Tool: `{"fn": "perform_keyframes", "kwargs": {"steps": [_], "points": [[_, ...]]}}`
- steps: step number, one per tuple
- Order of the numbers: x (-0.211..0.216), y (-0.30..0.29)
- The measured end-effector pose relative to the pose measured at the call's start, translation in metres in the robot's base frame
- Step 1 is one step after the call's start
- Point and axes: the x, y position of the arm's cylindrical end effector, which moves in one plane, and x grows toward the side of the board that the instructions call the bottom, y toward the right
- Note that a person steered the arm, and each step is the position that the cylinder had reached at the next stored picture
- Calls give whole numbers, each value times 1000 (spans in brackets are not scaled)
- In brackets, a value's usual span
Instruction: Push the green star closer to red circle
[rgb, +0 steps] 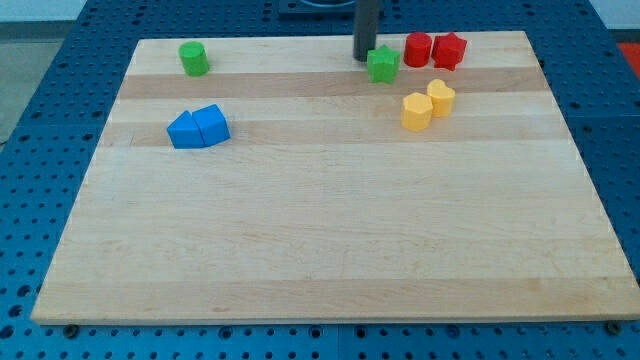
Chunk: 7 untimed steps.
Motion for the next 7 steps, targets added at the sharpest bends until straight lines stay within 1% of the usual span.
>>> {"fn": "perform_keyframes", "kwargs": {"steps": [1,2,3,4,5,7], "points": [[39,-42],[90,-30],[101,-6],[94,37],[78,25],[74,23]]}}
